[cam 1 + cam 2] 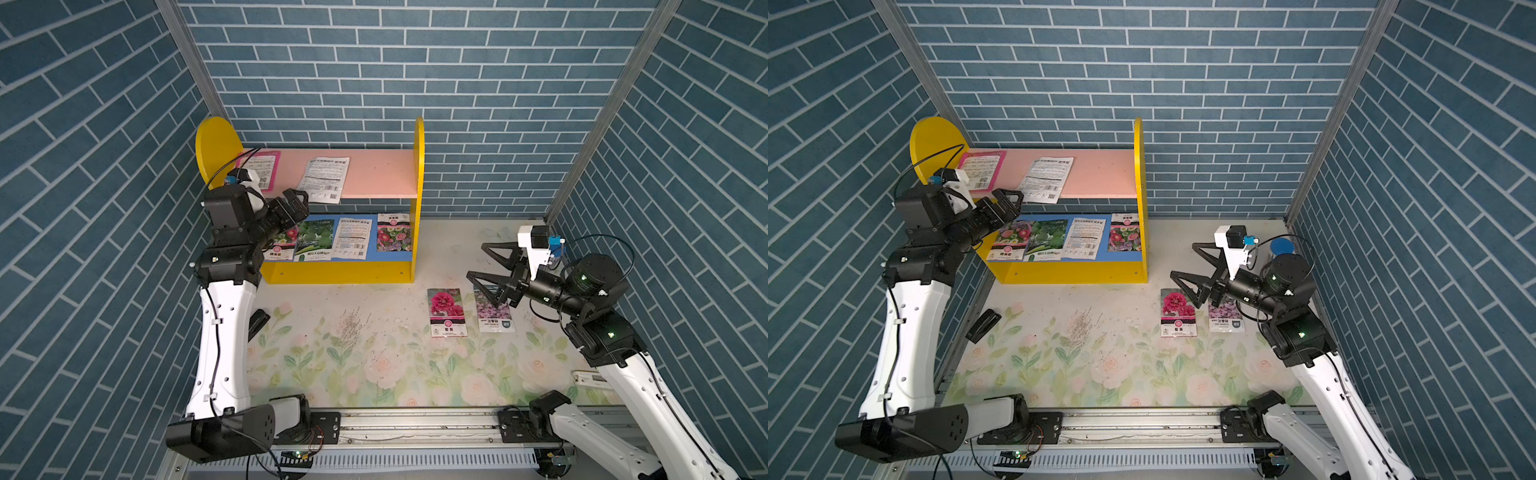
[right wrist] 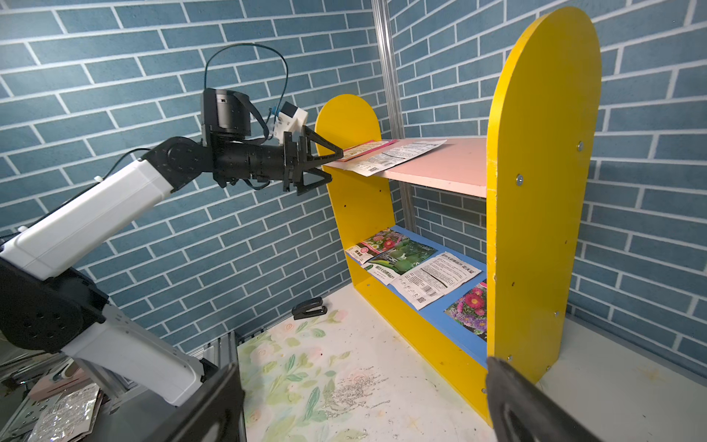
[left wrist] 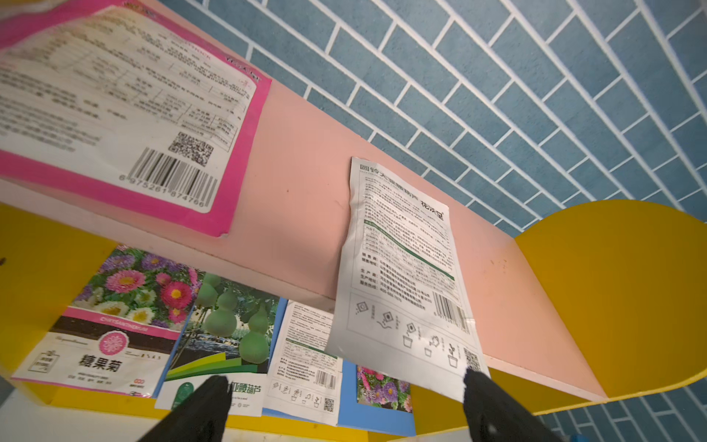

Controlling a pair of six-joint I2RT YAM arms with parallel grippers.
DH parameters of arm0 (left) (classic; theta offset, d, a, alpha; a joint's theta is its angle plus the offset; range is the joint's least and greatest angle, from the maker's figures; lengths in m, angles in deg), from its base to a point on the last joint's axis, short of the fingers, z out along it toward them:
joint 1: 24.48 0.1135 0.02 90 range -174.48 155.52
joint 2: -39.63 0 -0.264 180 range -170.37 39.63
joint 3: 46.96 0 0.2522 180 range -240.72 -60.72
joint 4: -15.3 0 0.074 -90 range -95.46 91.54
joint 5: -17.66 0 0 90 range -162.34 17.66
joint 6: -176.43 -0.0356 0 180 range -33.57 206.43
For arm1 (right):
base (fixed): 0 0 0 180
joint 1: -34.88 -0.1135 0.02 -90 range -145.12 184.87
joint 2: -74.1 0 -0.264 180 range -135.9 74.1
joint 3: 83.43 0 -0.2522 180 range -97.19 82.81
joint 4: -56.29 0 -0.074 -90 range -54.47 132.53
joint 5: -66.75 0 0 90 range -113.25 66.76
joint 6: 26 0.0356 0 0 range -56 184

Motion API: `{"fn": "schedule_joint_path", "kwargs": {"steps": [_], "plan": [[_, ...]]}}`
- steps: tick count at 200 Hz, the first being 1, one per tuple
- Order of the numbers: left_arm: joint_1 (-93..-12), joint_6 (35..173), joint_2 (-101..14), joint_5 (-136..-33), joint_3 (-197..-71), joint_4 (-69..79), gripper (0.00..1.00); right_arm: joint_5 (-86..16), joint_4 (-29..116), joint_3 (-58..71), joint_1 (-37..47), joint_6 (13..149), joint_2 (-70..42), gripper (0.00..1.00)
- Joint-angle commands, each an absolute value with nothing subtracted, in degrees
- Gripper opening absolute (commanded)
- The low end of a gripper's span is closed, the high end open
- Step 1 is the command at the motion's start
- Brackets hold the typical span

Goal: Take the seed bag off the shelf
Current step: Pick up the seed packet from the shelf.

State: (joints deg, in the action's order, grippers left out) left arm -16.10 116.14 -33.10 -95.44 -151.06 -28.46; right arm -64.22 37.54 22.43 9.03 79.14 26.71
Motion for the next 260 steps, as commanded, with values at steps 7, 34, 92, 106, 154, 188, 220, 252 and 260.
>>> {"fn": "schedule_joint_path", "kwargs": {"steps": [7,34,92,106,154,188,220,252,260], "plan": [[-13.5,120.4,-34.1,-105.5,-150.8,-23.5,0.96,-65.6,39.1,21.2,8.9,78.8,26.8,1.00],[-12.4,122.0,-35.6,-108.1,-150.4,-21.8,0.93,-64.7,39.3,21.7,8.9,78.8,27.1,1.00],[-12.2,123.9,-37.1,-112.5,-150.3,-20.3,0.77,-63.9,39.3,21.9,8.9,79.0,27.1,1.00],[-12.2,123.7,-37.1,-113.2,-150.2,-20.3,0.73,-63.7,39.2,22.0,8.9,79.1,26.9,1.00],[-12.2,124.7,-38.5,-114.8,-150.3,-19.0,0.44,-63.5,39.5,22.3,8.9,79.5,27.0,0.99],[-12.2,125.7,-39.9,-115.8,-150.5,-18.2,0.38,-63.1,39.1,22.5,8.9,79.5,27.8,0.99],[-12.2,125.8,-39.8,-117.5,-149.7,-13.6,0.17,-63.4,40.3,23.6,8.9,80.7,28.1,0.99],[-12.2,126.1,-37.5,-119.7,-147.6,-6.5,0.00,-68.3,53.4,30.0,8.9,89.7,28.9,0.98],[-12.3,126.1,-36.7,-121.4,-147.0,-4.2,0.00,-68.7,56.1,31.3,8.9,91.5,29.1,0.98]]}}
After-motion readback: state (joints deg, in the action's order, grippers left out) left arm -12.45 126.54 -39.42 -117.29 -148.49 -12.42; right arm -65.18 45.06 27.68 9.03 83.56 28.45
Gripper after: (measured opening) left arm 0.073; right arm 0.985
